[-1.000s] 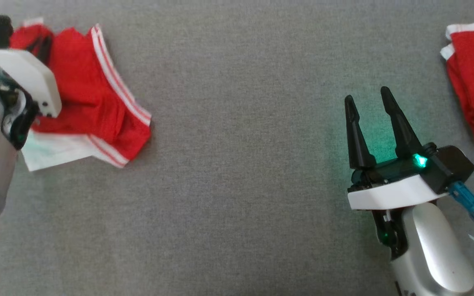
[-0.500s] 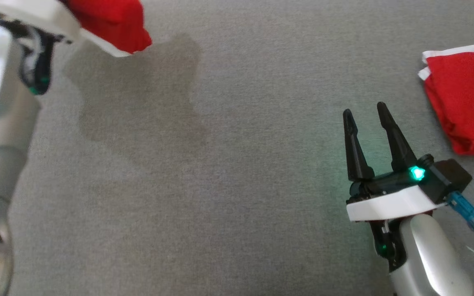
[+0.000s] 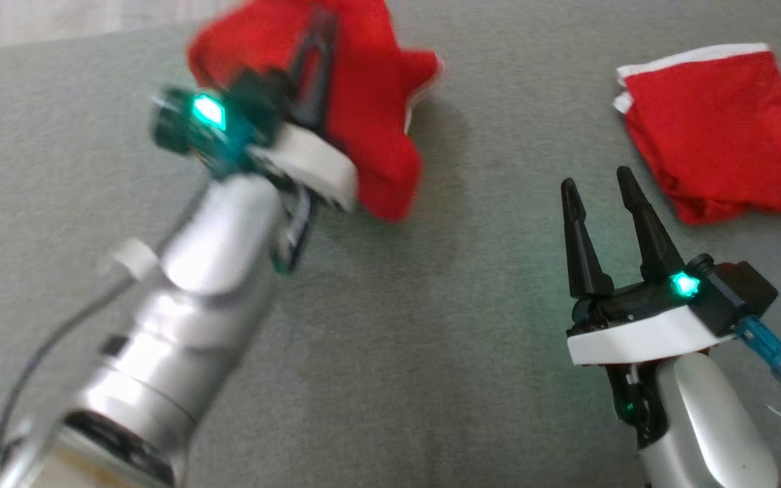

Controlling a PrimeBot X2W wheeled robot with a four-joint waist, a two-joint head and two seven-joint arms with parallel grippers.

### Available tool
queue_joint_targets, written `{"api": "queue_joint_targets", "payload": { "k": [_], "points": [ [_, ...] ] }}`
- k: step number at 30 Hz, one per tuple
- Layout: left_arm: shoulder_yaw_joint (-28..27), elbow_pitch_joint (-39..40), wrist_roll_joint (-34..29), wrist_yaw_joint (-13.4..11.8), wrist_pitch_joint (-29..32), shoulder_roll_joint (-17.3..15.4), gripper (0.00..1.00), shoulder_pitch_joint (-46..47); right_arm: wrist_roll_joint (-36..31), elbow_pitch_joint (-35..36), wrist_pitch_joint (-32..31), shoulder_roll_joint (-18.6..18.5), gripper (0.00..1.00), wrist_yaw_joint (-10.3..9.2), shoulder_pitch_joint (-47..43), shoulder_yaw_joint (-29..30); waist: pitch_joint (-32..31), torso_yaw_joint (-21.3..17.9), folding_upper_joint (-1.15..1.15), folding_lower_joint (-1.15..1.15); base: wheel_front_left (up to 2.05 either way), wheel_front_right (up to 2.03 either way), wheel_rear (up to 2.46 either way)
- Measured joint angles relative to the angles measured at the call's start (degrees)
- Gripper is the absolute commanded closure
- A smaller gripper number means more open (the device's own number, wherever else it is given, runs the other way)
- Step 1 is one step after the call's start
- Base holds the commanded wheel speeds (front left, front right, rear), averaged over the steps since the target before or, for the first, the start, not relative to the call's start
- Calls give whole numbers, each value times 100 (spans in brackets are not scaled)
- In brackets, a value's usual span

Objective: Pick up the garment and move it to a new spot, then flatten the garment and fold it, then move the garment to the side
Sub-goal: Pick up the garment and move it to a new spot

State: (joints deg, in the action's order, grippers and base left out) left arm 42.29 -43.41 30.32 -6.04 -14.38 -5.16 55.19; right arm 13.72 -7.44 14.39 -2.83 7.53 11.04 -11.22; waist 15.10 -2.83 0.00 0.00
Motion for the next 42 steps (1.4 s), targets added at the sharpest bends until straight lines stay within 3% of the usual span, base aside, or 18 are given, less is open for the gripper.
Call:
{"api": "queue_joint_targets", "payload": {
  "k": [1,2,3,9,15,22,32,38,42],
  "points": [
    [38,35,-48,-4,0,78,94,-119,10,3,0,0,0,0,0,4,3,-55,0,0,0,0,0],
    [67,79,-80,-12,-1,141,35,-231,41,4,0,0,0,0,1,2,4,-107,0,0,0,0,0],
    [104,133,-111,-46,-3,193,0,-335,49,5,0,1,0,0,-1,3,2,-153,0,0,0,0,0],
    [575,438,-240,-1,-10,277,0,-982,91,7,0,1,0,0,-15,44,-102,-238,0,0,0,0,0],
    [581,1241,-248,-69,-16,280,0,-1135,90,3,1,1,0,0,-47,179,-200,-32,0,0,0,0,0],
    [-19,1709,-470,-159,-34,135,0,-1202,63,-5,1,2,0,0,-224,372,-346,360,0,0,0,0,0],
    [-1073,2037,-513,-357,-33,-795,0,-2710,-69,-47,1,4,0,0,-356,472,-550,901,0,0,0,0,0],
    [-1662,2329,-502,-402,-33,-771,0,-3953,-143,-115,2,4,0,0,-405,537,-604,1105,0,-1,0,0,0],
    [-1858,2416,-579,-293,-33,-554,0,-4098,-210,-322,4,4,0,0,-288,594,-518,1258,0,0,0,0,0]
  ]
}}
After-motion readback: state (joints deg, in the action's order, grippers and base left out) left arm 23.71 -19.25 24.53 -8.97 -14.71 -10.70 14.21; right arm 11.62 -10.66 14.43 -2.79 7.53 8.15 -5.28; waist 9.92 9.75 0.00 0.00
